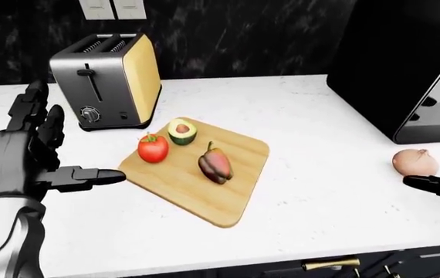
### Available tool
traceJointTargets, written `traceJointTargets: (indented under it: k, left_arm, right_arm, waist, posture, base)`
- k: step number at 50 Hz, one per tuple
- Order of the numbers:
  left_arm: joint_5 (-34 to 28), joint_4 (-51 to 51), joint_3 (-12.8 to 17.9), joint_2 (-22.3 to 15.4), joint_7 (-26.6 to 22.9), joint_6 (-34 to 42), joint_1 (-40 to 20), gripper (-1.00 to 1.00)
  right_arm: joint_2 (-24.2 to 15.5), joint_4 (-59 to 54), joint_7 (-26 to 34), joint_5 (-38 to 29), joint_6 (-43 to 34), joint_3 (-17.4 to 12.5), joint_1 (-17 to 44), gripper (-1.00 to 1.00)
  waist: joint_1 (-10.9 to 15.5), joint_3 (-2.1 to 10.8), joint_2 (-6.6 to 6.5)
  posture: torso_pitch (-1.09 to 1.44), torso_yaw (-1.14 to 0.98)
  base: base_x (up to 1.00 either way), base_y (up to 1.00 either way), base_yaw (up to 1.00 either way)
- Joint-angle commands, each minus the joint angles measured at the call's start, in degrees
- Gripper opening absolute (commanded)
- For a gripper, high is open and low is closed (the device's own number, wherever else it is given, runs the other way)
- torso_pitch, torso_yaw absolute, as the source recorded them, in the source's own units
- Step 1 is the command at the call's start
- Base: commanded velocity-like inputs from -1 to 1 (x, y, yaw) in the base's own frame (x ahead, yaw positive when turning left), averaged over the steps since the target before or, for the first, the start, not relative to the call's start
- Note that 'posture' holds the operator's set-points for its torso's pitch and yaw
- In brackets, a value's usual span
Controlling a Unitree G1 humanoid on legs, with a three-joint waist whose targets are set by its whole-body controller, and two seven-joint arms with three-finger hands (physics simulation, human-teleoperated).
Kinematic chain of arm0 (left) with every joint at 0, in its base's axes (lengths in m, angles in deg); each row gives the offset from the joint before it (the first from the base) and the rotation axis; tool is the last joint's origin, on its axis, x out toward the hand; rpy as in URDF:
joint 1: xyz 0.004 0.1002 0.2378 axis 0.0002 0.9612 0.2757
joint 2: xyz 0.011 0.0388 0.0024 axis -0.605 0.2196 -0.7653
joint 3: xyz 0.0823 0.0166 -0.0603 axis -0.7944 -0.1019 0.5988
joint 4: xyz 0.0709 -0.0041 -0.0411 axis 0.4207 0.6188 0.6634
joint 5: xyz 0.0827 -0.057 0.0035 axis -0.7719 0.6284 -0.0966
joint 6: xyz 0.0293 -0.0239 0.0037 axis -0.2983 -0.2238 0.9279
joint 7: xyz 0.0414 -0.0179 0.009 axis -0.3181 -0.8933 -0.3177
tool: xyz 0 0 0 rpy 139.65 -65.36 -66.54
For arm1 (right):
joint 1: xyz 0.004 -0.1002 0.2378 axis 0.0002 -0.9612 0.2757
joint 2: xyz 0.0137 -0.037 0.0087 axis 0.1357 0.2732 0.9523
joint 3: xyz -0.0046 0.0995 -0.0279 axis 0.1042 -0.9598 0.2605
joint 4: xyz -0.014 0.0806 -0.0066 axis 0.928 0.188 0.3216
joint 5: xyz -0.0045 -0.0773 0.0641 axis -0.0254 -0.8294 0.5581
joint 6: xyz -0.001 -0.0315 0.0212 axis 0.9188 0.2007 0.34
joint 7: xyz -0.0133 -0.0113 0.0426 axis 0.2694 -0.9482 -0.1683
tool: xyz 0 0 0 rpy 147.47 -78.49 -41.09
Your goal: Place the avocado, onion, tomato and bell pepper on the cutting board.
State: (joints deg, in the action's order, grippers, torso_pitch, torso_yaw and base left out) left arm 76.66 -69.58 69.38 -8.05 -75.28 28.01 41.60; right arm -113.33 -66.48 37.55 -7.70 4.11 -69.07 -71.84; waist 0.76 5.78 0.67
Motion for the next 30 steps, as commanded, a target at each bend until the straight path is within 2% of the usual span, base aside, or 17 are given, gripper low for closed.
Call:
traceJointTargets:
  k: [1, 4, 13, 20, 30]
  left_arm:
    - [0.0, -1.39, 0.21, -0.8, 0.2, -1.8, -1.12, 1.0]
    - [0.09, -1.33, 0.32, -0.9, 0.21, -1.71, -1.23, 1.0]
    - [-0.12, -1.12, 0.42, -0.58, -0.04, -2.41, -0.64, 1.0]
    - [-0.29, -0.92, 0.71, -0.43, -0.22, -2.91, -0.24, 1.0]
    - [-0.47, -1.1, 0.76, -0.43, -0.41, -2.82, -0.11, 1.0]
  right_arm:
    - [-1.66, 1.95, -0.76, 0.14, 2.04, 0.02, 1.57, 1.0]
    - [-1.58, 0.98, -1.25, 0.33, 2.57, 1.06, 2.13, 1.0]
    - [-1.05, -0.15, -1.95, 0.15, 3.5, 1.41, 1.45, 1.0]
    - [-0.54, -2.43, -2.64, 0.71, 5.22, 3.56, 2.65, 1.0]
    - [-0.34, -4.03, -3.12, 1.38, 6.52, 4.19, 2.78, 1.0]
  waist:
    - [0.04, 0.66, 0.33]
    - [-0.02, 0.72, 0.3]
    - [0.07, 0.85, 0.42]
    - [-0.04, 1.03, 0.35]
    - [0.04, 1.16, 0.32]
  posture:
    - [-0.16, 0.0]
    - [-0.16, 0.0]
    - [-0.16, 0.0]
    - [-0.16, 0.0]
    - [-0.16, 0.0]
  base:
    - [0.0, 0.0, 0.0]
    - [0.0, 0.0, 0.0]
    - [0.0, 0.0, 0.0]
    - [0.0, 0.0, 0.0]
    - [0.0, 0.0, 0.0]
